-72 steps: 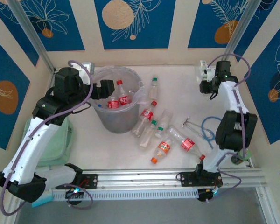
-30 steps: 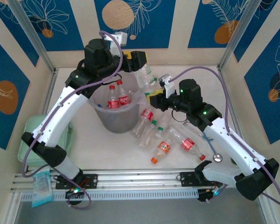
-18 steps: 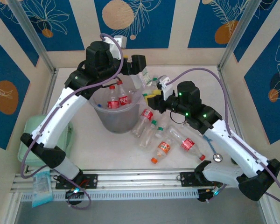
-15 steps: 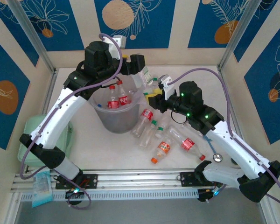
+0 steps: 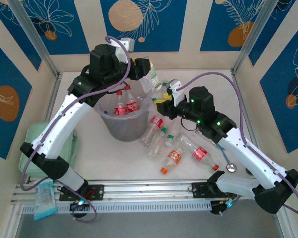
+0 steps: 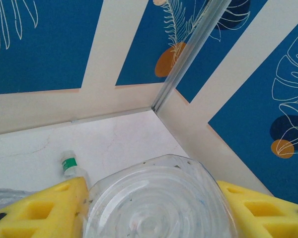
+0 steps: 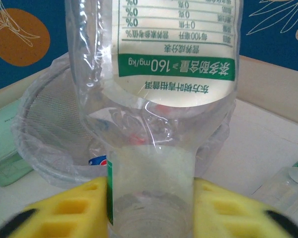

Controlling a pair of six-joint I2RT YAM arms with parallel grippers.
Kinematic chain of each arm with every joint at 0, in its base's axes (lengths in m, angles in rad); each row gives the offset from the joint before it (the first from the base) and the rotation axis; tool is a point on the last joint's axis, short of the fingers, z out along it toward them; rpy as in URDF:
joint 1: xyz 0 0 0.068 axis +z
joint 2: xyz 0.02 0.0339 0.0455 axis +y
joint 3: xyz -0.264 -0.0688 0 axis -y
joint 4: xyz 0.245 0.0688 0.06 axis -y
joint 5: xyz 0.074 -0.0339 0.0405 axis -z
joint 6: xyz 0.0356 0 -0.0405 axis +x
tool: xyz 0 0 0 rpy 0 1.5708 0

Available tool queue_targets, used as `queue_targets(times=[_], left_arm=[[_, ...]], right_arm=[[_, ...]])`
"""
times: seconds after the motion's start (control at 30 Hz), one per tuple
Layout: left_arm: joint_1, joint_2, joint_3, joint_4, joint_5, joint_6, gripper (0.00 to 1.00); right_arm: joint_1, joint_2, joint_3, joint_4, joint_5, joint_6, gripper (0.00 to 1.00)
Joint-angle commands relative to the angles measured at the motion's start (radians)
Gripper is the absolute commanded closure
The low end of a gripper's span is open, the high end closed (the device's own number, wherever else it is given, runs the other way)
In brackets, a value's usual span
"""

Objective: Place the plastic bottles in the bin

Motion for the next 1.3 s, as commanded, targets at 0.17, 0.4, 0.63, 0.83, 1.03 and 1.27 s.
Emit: queue_targets(times=[0.17, 0.4, 0.63, 0.83, 1.03, 1.27], left_arm=[[0.043, -0.064, 0.028, 0.094, -0.12, 0.037, 0.58], [0.098, -0.082, 0.058, 0.095, -0.329, 0.223, 0.65], [0.098, -0.056, 0.005, 0.074, -0.578, 0.5, 0.68], [0.105, -0.037, -0.117, 0.102, -0.684, 0.566, 0.74], [0.129, -0.033, -0.251, 0.108, -0.701, 0.496, 0.75], [0.132, -0.028, -0.413, 0.132, -0.737, 0.429, 0.75]], right_arm=[[-0.024, -0.026, 0.036, 0.04, 0.009, 0.019, 0.06], [-0.113, -0.074, -0.006, 0.04, -0.027, 0.071, 0.06], [-0.175, -0.076, -0.024, 0.041, -0.077, 0.103, 0.06], [-0.185, -0.068, -0.024, 0.04, -0.082, 0.105, 0.06], [-0.193, -0.068, -0.023, 0.035, -0.083, 0.102, 0.06], [-0.2, -0.062, -0.026, 0.04, -0.092, 0.103, 0.06]])
